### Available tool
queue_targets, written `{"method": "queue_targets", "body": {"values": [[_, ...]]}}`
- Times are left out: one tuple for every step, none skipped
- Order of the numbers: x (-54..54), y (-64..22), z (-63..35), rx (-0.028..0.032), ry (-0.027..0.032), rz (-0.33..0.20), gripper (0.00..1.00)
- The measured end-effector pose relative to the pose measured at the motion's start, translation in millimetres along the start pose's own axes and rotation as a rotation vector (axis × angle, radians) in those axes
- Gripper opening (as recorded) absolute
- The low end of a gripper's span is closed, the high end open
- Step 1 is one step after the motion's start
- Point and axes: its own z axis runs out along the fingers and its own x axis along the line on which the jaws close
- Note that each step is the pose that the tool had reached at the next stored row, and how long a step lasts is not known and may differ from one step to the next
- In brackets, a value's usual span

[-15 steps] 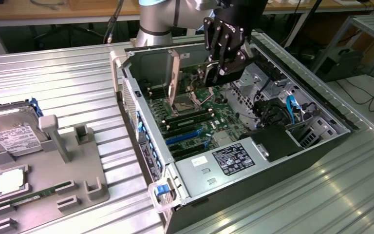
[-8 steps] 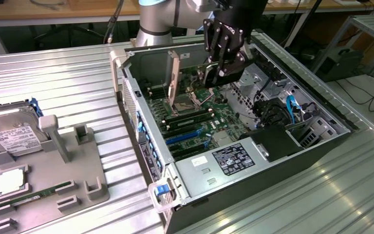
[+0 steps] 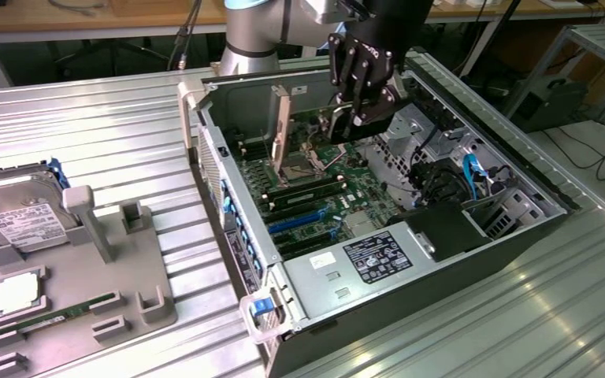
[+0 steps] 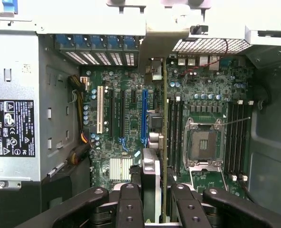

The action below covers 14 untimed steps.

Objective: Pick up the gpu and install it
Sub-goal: 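Insert the gpu into the slot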

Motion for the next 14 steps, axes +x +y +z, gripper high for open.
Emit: {"method": "queue_targets", "body": {"values": [[0.0,0.0,0.5,-0.0001,0.0001,0.000,0.28],[0.1,0.0,1.0,-0.0001,0.0001,0.000,0.28],[0.1,0.0,1.5,-0.0001,0.0001,0.000,0.28],[0.1,0.0,2.0,-0.0001,0.0001,0.000,0.28],[0.1,0.0,2.5,-0.0001,0.0001,0.000,0.28],[0.1,0.0,3.0,-0.0001,0.0001,0.000,0.28],[0.1,0.0,3.6,0.0000,0.0000,0.000,0.28],[0.2,0.0,4.3,-0.0001,0.0000,0.000,0.28],[0.2,0.0,5.0,0.0000,0.0000,0.000,0.28],[0.2,0.0,5.8,-0.0001,0.0000,0.000,0.28],[0.2,0.0,6.8,-0.0005,0.0000,0.001,0.28],[0.2,0.0,7.7,-0.0010,0.0001,0.002,0.28],[0.2,0.0,8.2,-0.0012,0.0002,0.002,0.28],[0.2,0.0,8.6,-0.0012,0.0002,0.002,0.28]]}}
